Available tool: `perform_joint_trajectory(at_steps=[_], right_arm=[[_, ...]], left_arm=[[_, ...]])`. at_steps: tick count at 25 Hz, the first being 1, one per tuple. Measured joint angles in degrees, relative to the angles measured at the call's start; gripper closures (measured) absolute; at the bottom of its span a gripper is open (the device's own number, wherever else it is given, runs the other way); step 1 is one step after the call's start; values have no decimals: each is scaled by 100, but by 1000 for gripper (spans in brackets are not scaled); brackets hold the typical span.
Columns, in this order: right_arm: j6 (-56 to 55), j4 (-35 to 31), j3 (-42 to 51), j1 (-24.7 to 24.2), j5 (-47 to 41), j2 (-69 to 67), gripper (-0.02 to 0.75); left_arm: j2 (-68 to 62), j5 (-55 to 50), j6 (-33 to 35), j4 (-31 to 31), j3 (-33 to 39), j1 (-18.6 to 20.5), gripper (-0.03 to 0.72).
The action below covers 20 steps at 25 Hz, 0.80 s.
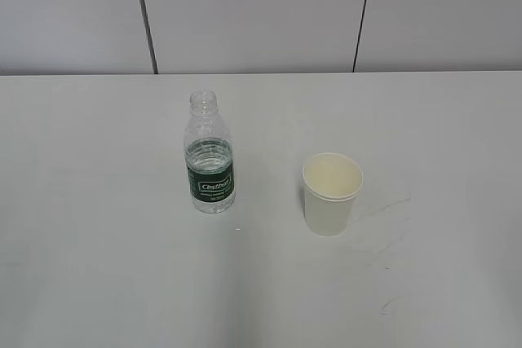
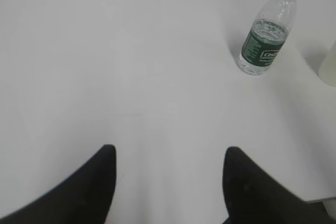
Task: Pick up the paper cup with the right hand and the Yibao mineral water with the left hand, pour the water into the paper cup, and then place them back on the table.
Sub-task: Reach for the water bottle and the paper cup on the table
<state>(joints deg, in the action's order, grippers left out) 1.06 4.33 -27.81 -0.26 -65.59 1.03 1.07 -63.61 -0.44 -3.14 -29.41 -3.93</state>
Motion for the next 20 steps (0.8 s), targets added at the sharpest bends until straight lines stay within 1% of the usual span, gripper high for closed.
perform_joint_trajectory(at_steps=[20], right_arm=[[0, 0, 0, 0, 0, 0, 153]], left_arm=[[0, 0, 0, 0, 0, 0, 282]])
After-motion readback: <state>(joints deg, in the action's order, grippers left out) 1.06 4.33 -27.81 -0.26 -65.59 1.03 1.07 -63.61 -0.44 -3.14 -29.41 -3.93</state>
